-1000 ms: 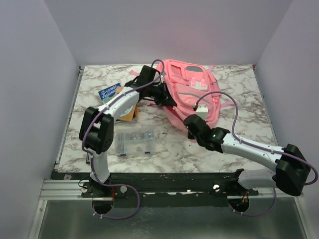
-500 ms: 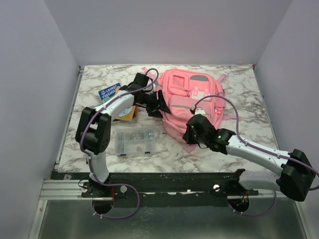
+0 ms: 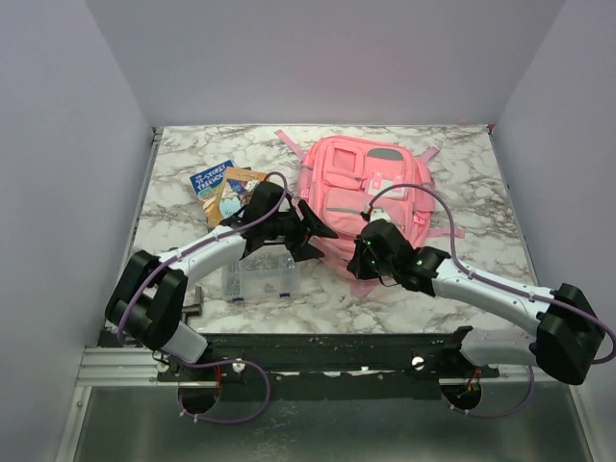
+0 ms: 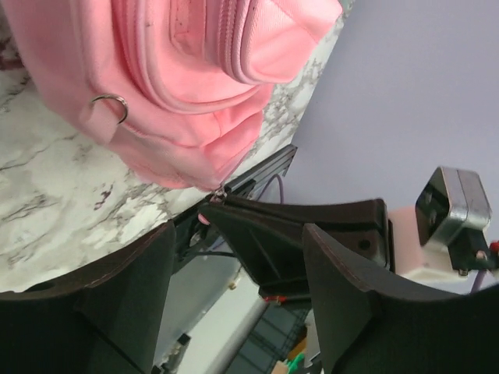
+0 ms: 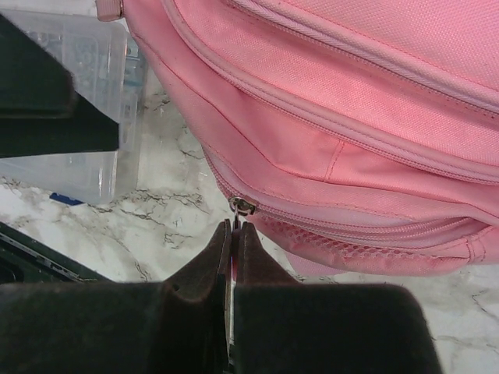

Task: Pack the student bag
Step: Unzip the student bag at the center of the board.

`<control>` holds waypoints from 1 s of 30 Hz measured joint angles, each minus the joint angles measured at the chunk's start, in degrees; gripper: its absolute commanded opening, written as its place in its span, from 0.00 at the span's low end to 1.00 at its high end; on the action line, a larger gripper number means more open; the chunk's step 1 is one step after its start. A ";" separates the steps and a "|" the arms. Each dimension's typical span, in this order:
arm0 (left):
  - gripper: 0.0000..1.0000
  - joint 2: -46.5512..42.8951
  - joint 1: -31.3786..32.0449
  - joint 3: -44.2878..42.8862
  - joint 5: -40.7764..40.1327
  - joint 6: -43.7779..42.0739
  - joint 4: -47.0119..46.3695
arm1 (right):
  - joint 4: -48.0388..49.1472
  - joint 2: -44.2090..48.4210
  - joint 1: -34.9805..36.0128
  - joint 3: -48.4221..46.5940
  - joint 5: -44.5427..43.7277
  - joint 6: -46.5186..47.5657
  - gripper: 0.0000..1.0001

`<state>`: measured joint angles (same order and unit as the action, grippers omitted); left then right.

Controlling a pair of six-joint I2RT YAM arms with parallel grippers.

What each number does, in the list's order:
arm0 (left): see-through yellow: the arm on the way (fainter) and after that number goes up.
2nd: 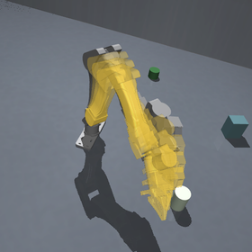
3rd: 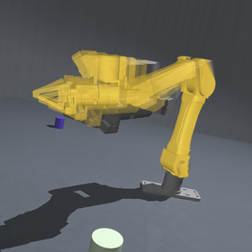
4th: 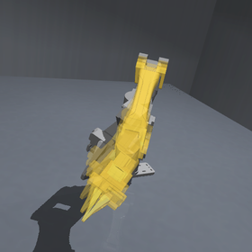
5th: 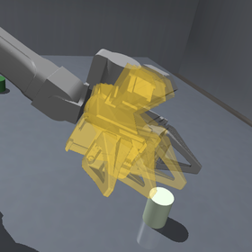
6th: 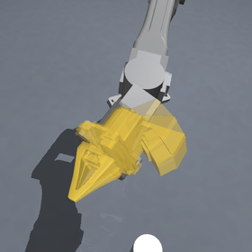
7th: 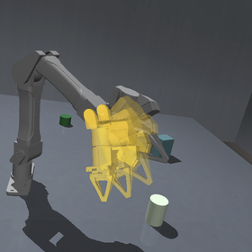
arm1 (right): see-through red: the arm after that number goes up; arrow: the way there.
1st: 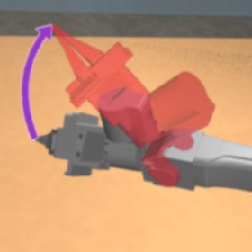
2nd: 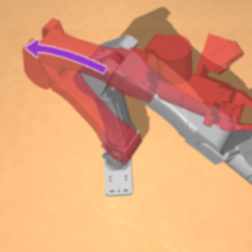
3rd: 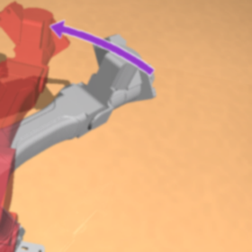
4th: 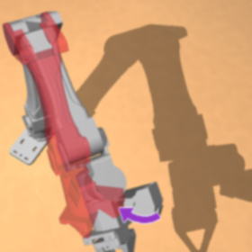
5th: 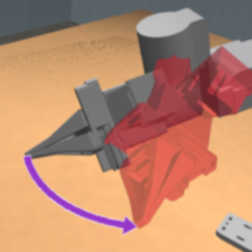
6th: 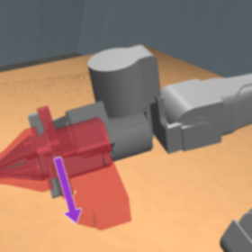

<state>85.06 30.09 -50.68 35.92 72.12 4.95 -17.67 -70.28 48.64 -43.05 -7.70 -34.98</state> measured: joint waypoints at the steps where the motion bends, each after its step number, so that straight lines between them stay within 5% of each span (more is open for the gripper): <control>1: 0.62 0.44 0.52 0.04 -0.55 1.16 -0.33 | 0.00 0.00 0.00 0.00 0.02 0.07 0.00; 6: 0.46 4.07 2.99 -1.70 -3.52 5.79 -3.56 | -0.02 0.11 0.00 0.00 0.09 0.13 0.00; 14: 0.64 5.66 4.48 -1.40 -8.07 8.33 -6.19 | -0.70 2.05 0.00 0.00 -0.24 0.17 0.00; 22: 0.69 -1.16 5.46 7.26 -15.02 8.66 -6.01 | -1.88 2.54 0.00 0.00 -0.35 0.13 0.00; 26: 0.58 0.87 5.38 6.86 -15.74 8.70 -5.62 | -1.77 3.23 0.00 0.02 -0.39 0.13 0.00; 30: 0.32 7.67 5.57 1.38 -14.45 8.22 -5.95 | -1.86 3.21 0.00 0.02 -0.39 0.15 0.00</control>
<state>92.73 35.66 -49.30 21.47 80.34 -0.99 -19.53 -67.07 48.64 -43.03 -8.10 -34.83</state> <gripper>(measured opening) 0.539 0.012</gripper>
